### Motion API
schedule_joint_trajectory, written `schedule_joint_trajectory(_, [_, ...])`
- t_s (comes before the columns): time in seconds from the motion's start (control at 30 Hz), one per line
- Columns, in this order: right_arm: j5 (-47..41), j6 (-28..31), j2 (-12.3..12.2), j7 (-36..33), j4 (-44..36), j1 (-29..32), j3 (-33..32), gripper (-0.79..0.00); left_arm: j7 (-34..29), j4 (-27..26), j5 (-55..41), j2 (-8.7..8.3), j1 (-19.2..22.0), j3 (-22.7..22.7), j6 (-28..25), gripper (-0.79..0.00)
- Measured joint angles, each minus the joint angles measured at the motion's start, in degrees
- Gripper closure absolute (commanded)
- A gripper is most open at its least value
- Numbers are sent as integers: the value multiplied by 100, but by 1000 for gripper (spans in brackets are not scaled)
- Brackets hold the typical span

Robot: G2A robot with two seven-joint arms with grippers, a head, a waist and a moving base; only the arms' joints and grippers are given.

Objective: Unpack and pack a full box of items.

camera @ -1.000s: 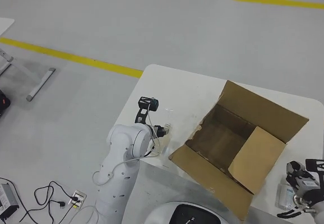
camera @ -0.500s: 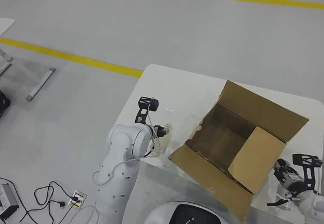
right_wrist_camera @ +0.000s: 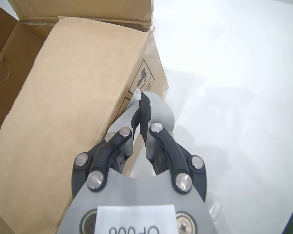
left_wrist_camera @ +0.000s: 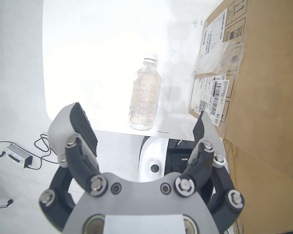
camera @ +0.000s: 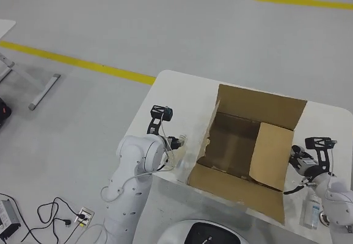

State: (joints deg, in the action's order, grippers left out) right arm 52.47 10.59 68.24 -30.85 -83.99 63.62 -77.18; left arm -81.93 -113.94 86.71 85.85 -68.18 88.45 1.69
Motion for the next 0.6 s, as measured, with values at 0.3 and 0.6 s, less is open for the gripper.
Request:
schedule_joint_trajectory(0.3, [81,-112,-88,-45,-614,207,-450,0,0,0,0,0,0,0,0,-785])
schedule_joint_trajectory(0.6, [-196,54,-246,406,-3097,1656,-2039,0,0,0,0,0,0,0,0,-785])
